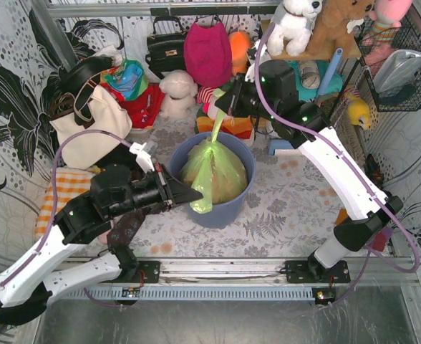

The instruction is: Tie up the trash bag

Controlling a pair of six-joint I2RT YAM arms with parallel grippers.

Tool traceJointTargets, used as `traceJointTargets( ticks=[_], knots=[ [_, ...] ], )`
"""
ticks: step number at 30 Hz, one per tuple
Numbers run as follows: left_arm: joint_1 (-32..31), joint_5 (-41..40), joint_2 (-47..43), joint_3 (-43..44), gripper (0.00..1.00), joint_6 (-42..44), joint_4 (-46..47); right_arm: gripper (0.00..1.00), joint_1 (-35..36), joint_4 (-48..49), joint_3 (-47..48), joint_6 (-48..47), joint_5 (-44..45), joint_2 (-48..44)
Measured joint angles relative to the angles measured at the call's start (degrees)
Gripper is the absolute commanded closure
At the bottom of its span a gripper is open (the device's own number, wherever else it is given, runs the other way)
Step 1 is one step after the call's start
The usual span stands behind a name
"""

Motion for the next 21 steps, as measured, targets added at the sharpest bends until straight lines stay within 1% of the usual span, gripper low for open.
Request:
traceJointTargets(
  ticks=[2,5,7,13,15,18,21],
  knots=[
    [0.0,-0.8,0.5,2.6,1.0,0.6,-0.4,1.0,0.0,-1.3,2.6,-2.9,2.1,0.7],
    [0.0,-1.7,0.0,2.9,1.0,0.9,-0.7,1.0,0.1,-2.9,2.9,-6.5,5.6,1.5],
    [0.0,-2.0,-1.3,0.1,1.0,0.7,-0.3,1.0,0.2,-2.8,0.7,-8.6,8.2,1.8],
    [0.0,-2.0,-7.7,-14.7,1.0,-2.7,0.1,1.0,0.1,-2.1,-10.3,-12.2,15.0,2.3],
    [0.0,-1.9,-9.2,-16.9,1.0,-3.9,0.3,1.0,0.0,-2.2,-11.6,-12.7,15.8,3.0],
    [0.0,-2.0,-10.2,-16.0,1.0,-4.3,-0.1,1.0,-0.2,-1.8,-11.5,-13.1,16.5,3.4],
    [0.1,-2.6,-8.4,-11.4,1.0,-3.5,-2.8,1.0,-0.2,-2.3,-8.7,-14.1,16.9,3.8]
  ],
)
